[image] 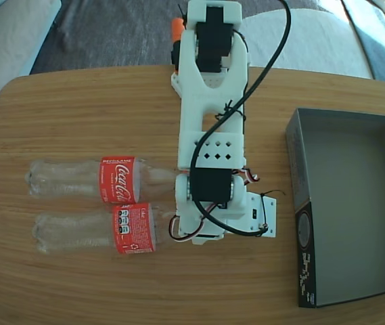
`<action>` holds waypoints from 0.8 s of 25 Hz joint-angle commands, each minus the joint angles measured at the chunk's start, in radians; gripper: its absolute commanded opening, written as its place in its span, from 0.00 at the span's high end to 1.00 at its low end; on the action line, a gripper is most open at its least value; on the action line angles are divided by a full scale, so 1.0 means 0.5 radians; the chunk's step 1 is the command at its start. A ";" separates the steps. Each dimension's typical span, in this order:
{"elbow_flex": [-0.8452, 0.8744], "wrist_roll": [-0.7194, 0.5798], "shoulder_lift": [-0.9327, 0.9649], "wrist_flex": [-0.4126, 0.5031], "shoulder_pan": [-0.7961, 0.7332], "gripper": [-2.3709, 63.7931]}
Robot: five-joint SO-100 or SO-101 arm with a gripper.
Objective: Grasp the bottles and put them in the box.
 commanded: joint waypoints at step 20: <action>-0.031 0.021 0.071 -0.021 0.021 0.79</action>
